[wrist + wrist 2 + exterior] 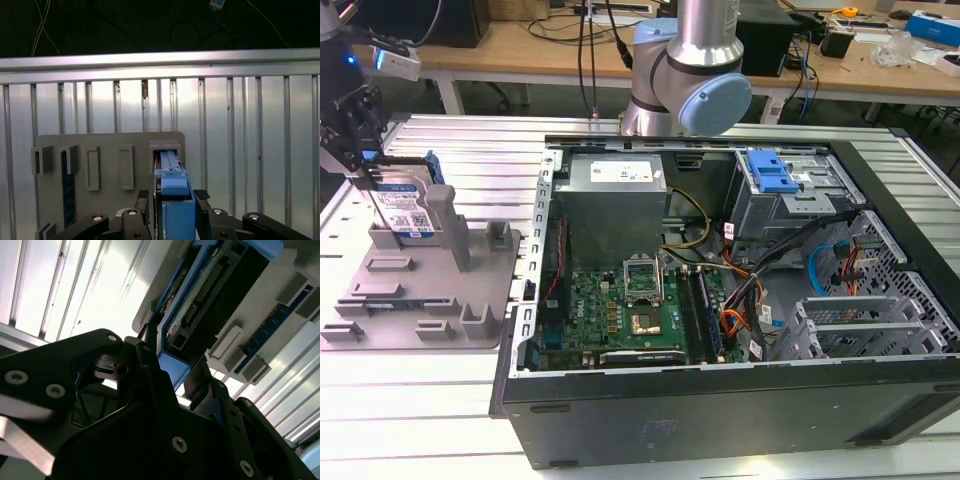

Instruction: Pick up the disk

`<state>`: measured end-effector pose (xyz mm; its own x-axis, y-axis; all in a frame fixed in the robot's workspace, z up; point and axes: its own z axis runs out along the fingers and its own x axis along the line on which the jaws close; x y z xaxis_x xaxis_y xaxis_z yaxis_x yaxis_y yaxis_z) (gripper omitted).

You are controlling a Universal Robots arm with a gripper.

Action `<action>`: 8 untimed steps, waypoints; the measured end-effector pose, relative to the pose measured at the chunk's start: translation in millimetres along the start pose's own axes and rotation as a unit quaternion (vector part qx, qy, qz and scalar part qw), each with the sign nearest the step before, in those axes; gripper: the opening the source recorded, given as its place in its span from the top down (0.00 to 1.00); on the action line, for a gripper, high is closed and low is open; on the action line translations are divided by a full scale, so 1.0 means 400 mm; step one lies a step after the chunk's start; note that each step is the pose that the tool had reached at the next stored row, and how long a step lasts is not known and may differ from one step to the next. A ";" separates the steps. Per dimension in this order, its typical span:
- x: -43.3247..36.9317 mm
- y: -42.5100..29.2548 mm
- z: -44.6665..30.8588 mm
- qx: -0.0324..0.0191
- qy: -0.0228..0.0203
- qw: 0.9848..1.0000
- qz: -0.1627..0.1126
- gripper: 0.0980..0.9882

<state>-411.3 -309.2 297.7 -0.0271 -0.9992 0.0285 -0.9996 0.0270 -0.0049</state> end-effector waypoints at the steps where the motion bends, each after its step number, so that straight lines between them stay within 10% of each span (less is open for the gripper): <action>1: 0.000 0.000 0.000 0.000 0.000 1.000 0.000 0.60; 8: 0.000 0.000 0.000 0.000 0.000 1.000 0.000 0.68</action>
<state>-411.3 -309.2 297.7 -0.0271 -0.9992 0.0284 -0.9996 0.0270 -0.0048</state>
